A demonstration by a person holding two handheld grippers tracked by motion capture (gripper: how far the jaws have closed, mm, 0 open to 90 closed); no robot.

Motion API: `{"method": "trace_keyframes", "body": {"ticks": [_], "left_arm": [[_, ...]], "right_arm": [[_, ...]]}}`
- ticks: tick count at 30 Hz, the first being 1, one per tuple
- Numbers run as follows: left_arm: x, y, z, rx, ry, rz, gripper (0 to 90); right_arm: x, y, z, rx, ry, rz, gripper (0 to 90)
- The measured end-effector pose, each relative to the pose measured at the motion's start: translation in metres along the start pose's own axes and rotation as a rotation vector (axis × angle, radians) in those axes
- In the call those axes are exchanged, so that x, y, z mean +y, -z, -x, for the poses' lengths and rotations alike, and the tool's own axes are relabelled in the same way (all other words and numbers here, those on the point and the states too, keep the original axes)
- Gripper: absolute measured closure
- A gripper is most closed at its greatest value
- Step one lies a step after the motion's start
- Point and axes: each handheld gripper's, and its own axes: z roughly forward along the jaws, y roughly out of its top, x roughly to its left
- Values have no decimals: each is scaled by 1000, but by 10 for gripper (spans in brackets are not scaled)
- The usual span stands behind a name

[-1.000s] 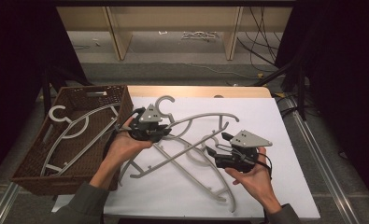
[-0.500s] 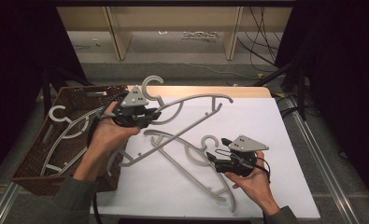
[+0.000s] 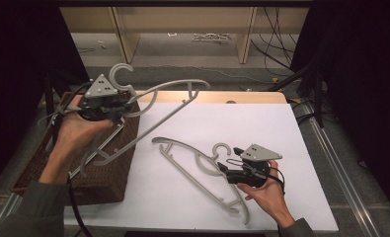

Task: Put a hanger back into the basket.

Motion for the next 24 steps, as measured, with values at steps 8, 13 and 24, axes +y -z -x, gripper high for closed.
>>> {"method": "trace_keyframes", "body": {"ticks": [8,13,24], "left_arm": [[-33,3,-37,77,71,3,818],[-53,4,-53,126,101,8,818],[-90,8,-82,206,159,-3,818]], "right_arm": [[-1,-2,0,-3,-6,-5,272],[-2,-3,0,-4,-8,-10,248],[-3,-4,-1,-3,-9,-11,237]]}}
